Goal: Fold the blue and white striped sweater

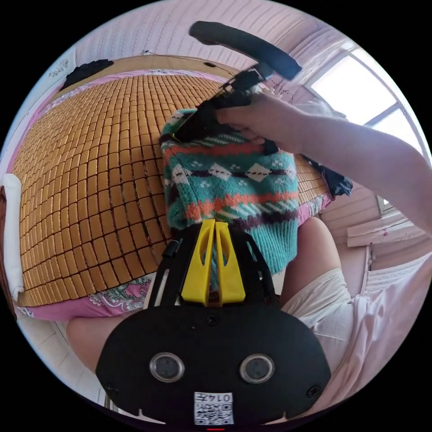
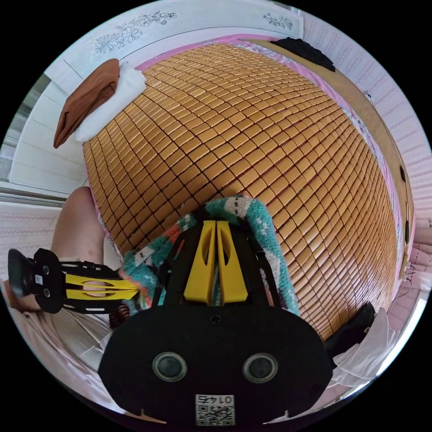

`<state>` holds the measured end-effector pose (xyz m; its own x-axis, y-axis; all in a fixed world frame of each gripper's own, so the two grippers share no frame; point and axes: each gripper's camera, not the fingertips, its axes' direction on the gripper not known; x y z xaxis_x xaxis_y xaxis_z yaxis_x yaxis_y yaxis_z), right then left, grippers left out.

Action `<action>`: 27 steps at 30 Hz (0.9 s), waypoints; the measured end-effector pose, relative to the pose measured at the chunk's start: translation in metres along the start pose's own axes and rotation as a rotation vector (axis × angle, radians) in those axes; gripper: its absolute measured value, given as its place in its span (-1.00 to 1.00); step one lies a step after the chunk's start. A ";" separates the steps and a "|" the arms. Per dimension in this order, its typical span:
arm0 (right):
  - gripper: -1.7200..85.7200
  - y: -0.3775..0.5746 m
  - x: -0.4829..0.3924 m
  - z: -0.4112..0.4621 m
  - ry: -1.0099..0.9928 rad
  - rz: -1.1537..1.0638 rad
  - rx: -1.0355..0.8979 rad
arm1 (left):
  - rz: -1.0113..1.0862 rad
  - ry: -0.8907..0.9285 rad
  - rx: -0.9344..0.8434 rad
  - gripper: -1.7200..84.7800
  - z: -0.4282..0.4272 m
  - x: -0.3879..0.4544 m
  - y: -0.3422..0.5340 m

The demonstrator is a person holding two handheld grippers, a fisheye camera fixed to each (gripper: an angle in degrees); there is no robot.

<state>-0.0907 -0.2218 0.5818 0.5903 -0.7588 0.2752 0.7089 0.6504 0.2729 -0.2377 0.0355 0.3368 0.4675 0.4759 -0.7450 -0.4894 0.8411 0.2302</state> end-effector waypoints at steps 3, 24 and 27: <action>-0.98 0.033 0.010 -0.033 -0.035 0.037 0.146 | -0.045 0.040 0.145 -0.91 -0.036 -0.015 0.012; -0.49 0.299 0.148 0.052 -0.823 0.913 0.576 | -0.149 0.288 0.038 -0.58 -0.043 -0.127 0.014; -0.45 0.285 0.146 0.057 -0.889 0.894 0.512 | -0.122 0.310 0.057 -0.64 -0.053 -0.132 0.024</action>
<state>0.1759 -0.1455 0.7523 0.1845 0.0760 0.9799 -0.1179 0.9915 -0.0547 -0.3501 -0.0205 0.4072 0.2694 0.2774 -0.9222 -0.3975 0.9043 0.1559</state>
